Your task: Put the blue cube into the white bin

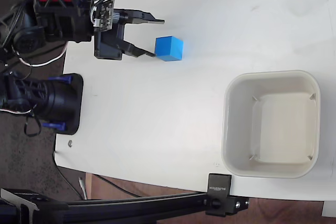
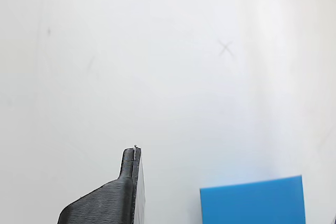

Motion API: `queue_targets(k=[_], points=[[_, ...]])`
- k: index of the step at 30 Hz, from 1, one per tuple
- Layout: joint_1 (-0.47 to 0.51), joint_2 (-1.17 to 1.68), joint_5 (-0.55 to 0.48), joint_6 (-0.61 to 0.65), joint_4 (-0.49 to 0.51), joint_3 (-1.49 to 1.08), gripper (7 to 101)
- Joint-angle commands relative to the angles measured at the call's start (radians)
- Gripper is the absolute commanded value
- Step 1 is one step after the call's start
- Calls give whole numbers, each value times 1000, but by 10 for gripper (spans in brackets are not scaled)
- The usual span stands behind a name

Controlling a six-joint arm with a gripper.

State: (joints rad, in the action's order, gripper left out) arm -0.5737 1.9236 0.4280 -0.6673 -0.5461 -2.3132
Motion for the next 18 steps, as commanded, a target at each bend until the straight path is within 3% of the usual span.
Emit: queue_targets(k=[1, 18], points=[[-15, 12, 21, -6, 57, -15, 1003], [6, -20, 0, 14, 161, -98, 1003]])
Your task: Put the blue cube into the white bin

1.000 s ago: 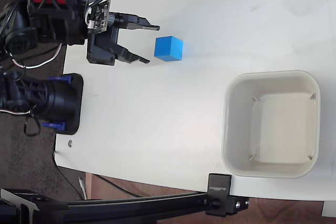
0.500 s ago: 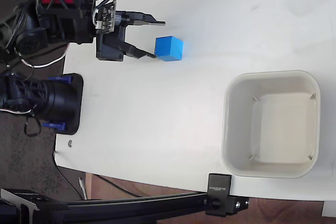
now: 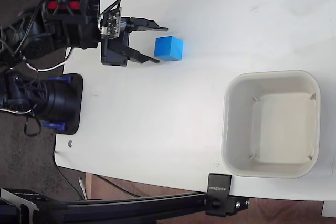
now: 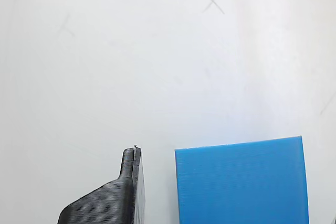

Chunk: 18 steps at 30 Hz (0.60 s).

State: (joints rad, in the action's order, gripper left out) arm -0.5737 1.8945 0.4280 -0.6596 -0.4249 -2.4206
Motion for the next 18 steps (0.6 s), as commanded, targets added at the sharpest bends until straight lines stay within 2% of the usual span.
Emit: queue_targets(k=[1, 13, 15, 18], points=[[8, 5, -2, 9, 51, 5, 1003], [17, -44, -12, 55, 156, -41, 978], [17, -51, -14, 61, 169, -49, 952], [20, -57, -18, 75, 178, -55, 849]])
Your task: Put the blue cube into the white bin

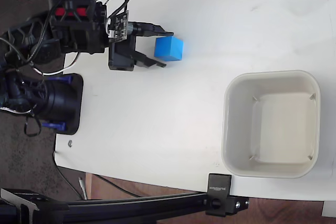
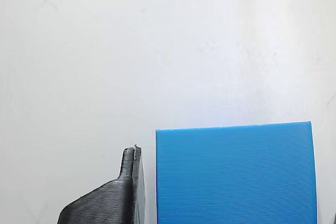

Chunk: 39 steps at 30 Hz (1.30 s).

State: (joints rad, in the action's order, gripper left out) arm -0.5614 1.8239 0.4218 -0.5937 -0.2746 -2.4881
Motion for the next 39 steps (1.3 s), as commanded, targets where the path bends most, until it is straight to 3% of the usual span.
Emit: queue_targets(k=[1, 5, 9, 12, 18, 21, 24, 31, 35, 39], points=[[8, 12, -12, 14, 29, 12, 817], [8, 9, 2, 32, 63, -6, 632], [5, 11, 12, 40, 78, -20, 522], [9, 29, 11, 49, 51, -9, 487], [38, 95, -6, 92, -120, 81, 462], [67, 118, -23, 140, -155, 133, 457], [149, 115, -71, 232, -199, 230, 454], [460, -25, -308, 466, -327, 601, 457], [615, -201, -440, 534, -419, 888, 484], [695, -379, -512, 566, -486, 1129, 489]])
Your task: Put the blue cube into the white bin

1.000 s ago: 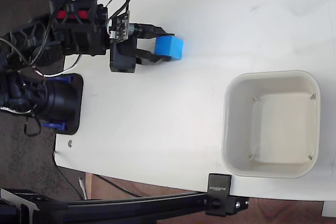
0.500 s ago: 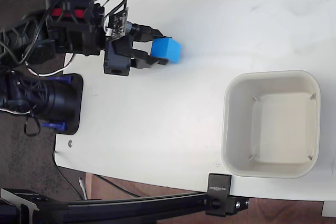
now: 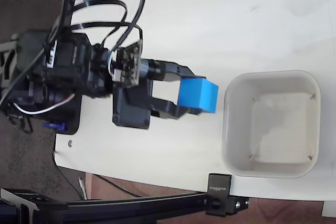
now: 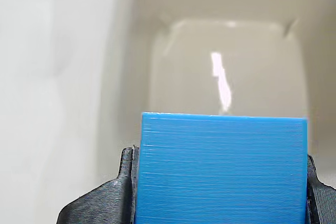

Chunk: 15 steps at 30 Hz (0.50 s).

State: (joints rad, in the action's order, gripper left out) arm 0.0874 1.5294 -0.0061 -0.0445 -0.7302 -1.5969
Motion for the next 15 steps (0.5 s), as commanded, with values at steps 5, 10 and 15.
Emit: queue_targets(k=[5, 10, 15], points=[[84, -202, -149, 18, 6, 357, 489], [94, -290, -184, 6, 49, 430, 492], [107, -353, -212, -2, 72, 482, 616]])
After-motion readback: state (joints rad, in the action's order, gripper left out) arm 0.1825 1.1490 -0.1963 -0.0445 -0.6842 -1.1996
